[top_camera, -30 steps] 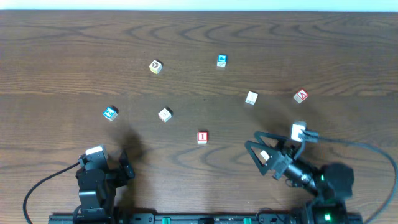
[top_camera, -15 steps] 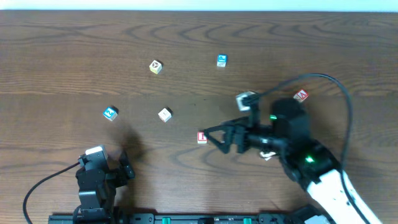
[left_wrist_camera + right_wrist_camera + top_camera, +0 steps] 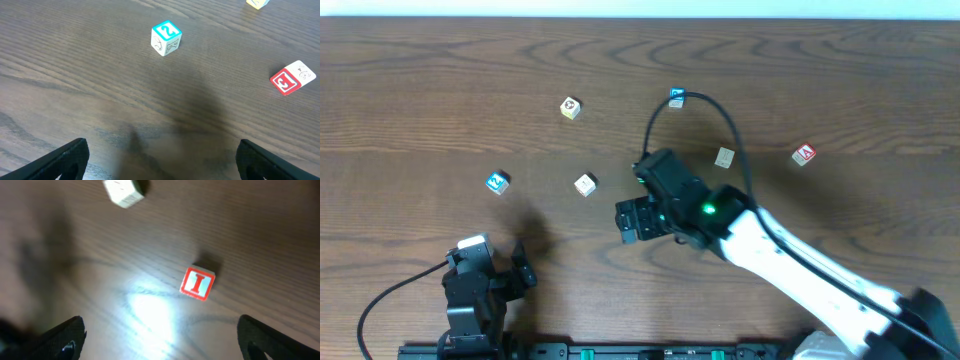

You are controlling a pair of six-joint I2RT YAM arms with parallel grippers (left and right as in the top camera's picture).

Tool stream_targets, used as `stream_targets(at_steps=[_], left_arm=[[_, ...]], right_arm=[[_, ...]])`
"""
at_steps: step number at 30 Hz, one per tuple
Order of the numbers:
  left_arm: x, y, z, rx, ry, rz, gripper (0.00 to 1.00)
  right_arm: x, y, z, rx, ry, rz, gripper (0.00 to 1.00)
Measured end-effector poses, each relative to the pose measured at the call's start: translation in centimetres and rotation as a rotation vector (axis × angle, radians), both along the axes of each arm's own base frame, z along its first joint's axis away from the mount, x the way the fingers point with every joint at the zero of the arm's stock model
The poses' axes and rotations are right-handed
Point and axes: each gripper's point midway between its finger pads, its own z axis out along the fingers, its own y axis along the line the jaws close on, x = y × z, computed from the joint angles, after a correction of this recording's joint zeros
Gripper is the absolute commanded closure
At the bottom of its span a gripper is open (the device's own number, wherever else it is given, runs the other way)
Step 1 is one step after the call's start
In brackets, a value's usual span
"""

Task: Spell out Ai2
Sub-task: 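Move the right gripper over the red 'I' block and lower, then close the right gripper on the red 'I' block and lift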

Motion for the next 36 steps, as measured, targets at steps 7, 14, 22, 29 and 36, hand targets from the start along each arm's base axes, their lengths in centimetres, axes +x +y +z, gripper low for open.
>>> stream_targets(at_steps=[7,14,22,29,36], left_arm=[[0.0,0.0,0.0,0.000,0.000,0.000,0.04],[0.0,0.0,0.0,0.000,0.000,0.000,0.05],[0.0,0.0,0.0,0.000,0.000,0.000,0.05],[0.0,0.0,0.0,0.000,0.000,0.000,0.05],[0.0,0.0,0.0,0.000,0.000,0.000,0.05]], right_arm=[[-0.4,-1.5,-6.2,-0.181,0.114,-0.093,0.10],[0.4,-2.4,-7.5,-0.239,0.097,-0.159,0.14],[0.9,-1.4,-7.9,-0.229,0.058,-0.173,0.15],[0.1,-0.9,-9.5,-0.258,0.080,-0.161,0.49],[0.2,-1.0,-9.5,-0.261,0.073,-0.172,0.57]])
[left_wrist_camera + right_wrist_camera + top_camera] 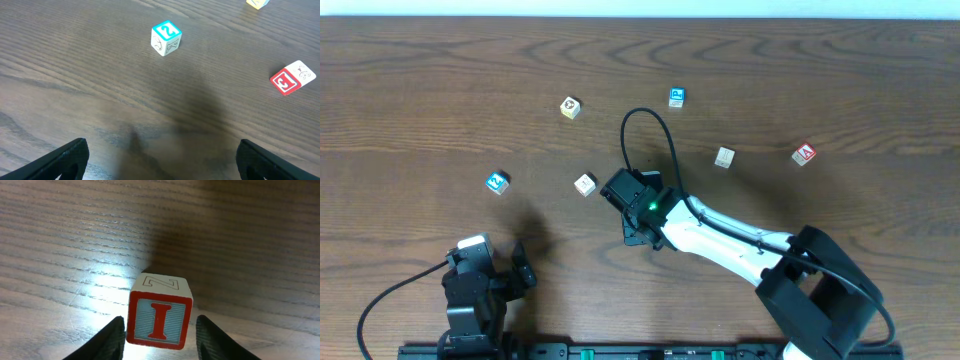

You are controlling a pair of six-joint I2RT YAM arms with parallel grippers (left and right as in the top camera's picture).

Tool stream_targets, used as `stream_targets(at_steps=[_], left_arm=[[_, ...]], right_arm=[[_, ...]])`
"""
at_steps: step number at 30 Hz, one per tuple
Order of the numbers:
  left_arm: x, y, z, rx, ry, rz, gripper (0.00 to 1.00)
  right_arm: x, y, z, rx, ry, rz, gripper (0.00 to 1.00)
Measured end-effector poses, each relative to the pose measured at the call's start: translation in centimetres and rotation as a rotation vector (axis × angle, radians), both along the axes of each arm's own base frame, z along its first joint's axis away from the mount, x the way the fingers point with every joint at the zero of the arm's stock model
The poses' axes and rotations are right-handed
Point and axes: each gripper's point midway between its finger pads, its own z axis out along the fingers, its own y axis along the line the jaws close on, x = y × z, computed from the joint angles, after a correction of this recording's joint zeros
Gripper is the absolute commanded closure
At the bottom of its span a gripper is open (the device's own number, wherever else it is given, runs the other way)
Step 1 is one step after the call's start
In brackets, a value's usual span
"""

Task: Spell out Ai2
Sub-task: 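Close the right gripper on the red 'I' block and lift, then carry the 'I' block forward and set it down at center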

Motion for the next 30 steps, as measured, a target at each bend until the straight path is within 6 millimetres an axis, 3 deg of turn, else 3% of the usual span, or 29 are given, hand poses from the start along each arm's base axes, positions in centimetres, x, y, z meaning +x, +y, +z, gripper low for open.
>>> stream_targets(at_steps=[23,27,30], left_arm=[[0.0,0.0,0.0,0.000,0.000,0.000,0.05],[0.0,0.0,0.0,0.000,0.000,0.000,0.05],[0.0,0.0,0.0,0.000,0.000,0.000,0.04]], right_arm=[[0.8,0.2,0.1,0.002,-0.040,-0.007,0.78],[1.5,0.3,0.8,-0.008,-0.044,-0.014,0.98],[3.5,1.1,2.8,0.012,-0.083,-0.013,0.99]])
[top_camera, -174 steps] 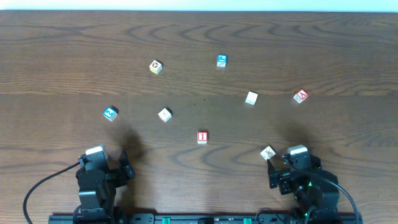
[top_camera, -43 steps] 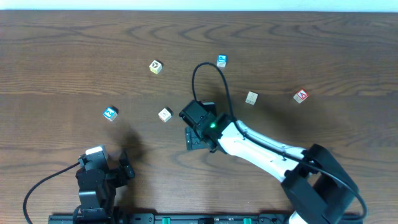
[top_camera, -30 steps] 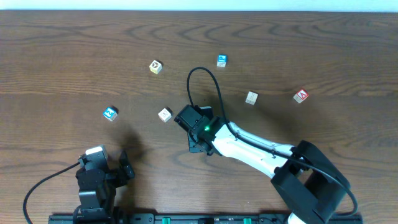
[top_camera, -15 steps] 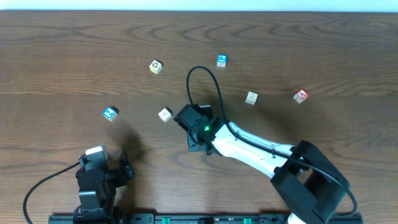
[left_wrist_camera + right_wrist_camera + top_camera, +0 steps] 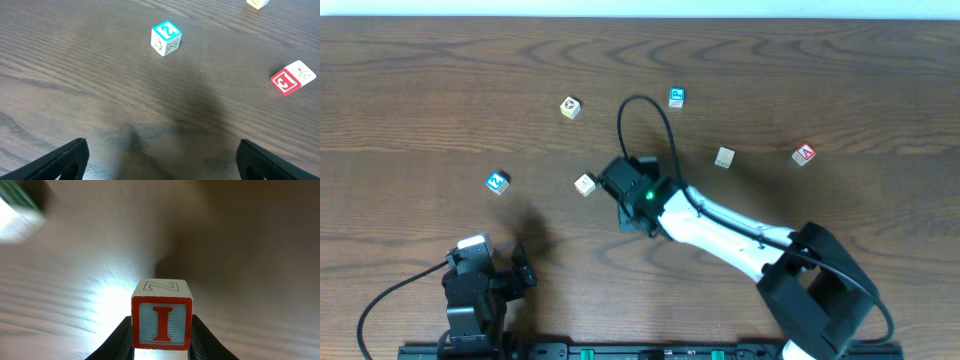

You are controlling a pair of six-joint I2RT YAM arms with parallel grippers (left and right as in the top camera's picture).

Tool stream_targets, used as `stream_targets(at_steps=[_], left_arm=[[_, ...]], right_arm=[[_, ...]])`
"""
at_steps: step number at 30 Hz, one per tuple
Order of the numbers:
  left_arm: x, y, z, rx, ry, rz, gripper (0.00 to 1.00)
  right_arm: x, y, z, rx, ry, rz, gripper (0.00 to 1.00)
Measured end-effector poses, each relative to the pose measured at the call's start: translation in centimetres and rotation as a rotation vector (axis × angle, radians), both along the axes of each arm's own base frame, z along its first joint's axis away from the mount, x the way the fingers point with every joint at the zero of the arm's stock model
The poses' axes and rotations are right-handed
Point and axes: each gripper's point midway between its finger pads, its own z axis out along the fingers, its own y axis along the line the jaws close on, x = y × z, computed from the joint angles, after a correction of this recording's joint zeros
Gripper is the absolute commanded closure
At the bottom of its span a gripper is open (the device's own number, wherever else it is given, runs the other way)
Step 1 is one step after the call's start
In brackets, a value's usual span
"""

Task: Spell out Ai2
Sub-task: 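Carry the 'I' block forward and set it down at center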

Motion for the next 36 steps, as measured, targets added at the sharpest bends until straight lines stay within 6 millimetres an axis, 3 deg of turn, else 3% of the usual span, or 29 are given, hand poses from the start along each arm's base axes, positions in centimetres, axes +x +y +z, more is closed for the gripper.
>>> stream_targets(at_steps=[7,10,14,19,28,36], left_arm=[[0.0,0.0,0.0,0.000,0.000,0.000,0.05],[0.0,0.0,0.0,0.000,0.000,0.000,0.05],[0.0,0.0,0.0,0.000,0.000,0.000,0.05],[0.0,0.0,0.0,0.000,0.000,0.000,0.05],[0.0,0.0,0.0,0.000,0.000,0.000,0.05],[0.0,0.0,0.0,0.000,0.000,0.000,0.05]], right_arm=[[6.0,3.0,7.9,0.091,-0.204,0.006,0.99],[7.0,2.9,8.9,0.100,-0.235,-0.018,0.98],[8.2,0.7,8.4,0.084,-0.215,-0.086,0.99],[10.3,-2.0,6.4,0.015,-0.132,-0.162,0.98],[9.8,-1.0,1.5,-0.061,0.008,-0.135,0.98],[9.2,-1.0,0.6,-0.068,0.047,-0.128,0.99]])
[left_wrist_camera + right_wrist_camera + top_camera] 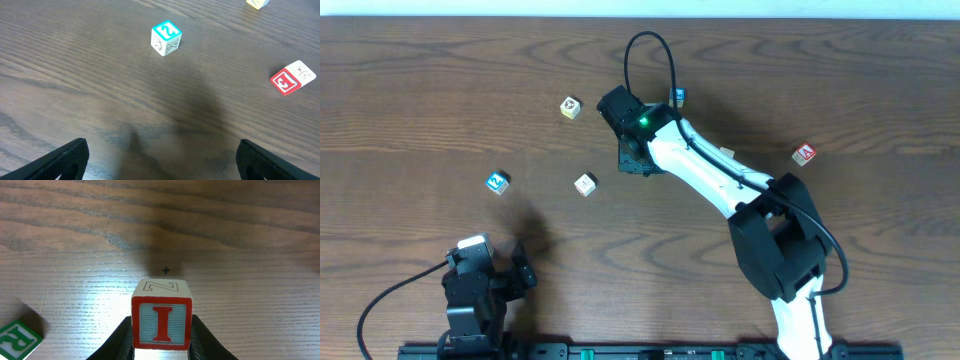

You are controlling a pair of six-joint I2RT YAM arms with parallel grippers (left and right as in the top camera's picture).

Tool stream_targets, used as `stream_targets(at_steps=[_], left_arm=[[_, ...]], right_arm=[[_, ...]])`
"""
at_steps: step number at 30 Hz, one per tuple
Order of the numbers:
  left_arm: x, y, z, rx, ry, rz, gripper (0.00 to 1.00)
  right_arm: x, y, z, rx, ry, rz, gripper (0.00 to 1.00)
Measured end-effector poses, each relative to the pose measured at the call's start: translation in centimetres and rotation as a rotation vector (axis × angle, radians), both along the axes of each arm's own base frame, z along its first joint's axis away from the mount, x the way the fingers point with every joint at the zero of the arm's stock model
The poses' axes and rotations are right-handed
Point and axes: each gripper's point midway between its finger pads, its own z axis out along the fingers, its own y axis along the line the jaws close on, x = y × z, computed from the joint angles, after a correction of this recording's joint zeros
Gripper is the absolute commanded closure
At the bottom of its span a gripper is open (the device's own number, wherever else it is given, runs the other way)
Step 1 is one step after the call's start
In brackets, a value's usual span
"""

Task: Spell out Ai2
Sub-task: 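Carry the 'I' block forward and set it down at center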

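My right gripper (161, 335) is shut on a red-framed "I" block (161, 321), its "I" face toward the wrist camera and an outlined "Z" on top. From overhead this gripper (636, 153) sits toward the back of the table, and the arm hides the block. The teal "2" block (166, 37) (498, 182) lies at the left. My left gripper (160, 167) (483, 283) rests open near the front left edge, holding nothing.
A green "R" block (17, 337) lies just left of the right gripper. Other blocks: yellowish (570, 107), blue (677, 97), cream (585, 183), red (804, 154) (292, 77). A black cable (650, 45) loops over the back of the table.
My right gripper, still shut on the "I" block, has moved from the table's middle toward the back, between the yellowish and blue blocks. The left arm has not moved.
First my right gripper hung open above the "I" block at the table's middle. Then its fingers stood on either side of the block. Then it was shut on the block, and now holds it farther back. The left arm stayed still.
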Motion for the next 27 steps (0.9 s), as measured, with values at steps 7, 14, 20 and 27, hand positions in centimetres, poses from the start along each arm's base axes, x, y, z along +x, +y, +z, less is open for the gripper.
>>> stream_targets(at_steps=[7,14,20,27], left_arm=[[0.0,0.0,0.0,0.000,0.000,0.000,0.05],[0.0,0.0,0.0,0.000,0.000,0.000,0.05],[0.0,0.0,0.0,0.000,0.000,0.000,0.04],[0.0,0.0,0.0,0.000,0.000,0.000,0.05]], right_arm=[[-0.5,0.5,-1.0,0.024,0.042,0.006,0.99],[0.3,-0.9,-2.2,0.015,0.065,-0.028,0.99],[0.9,-0.7,-2.0,0.024,0.041,-0.026,0.99],[1.0,-0.6,-2.1,0.025,0.038,-0.023,0.93]])
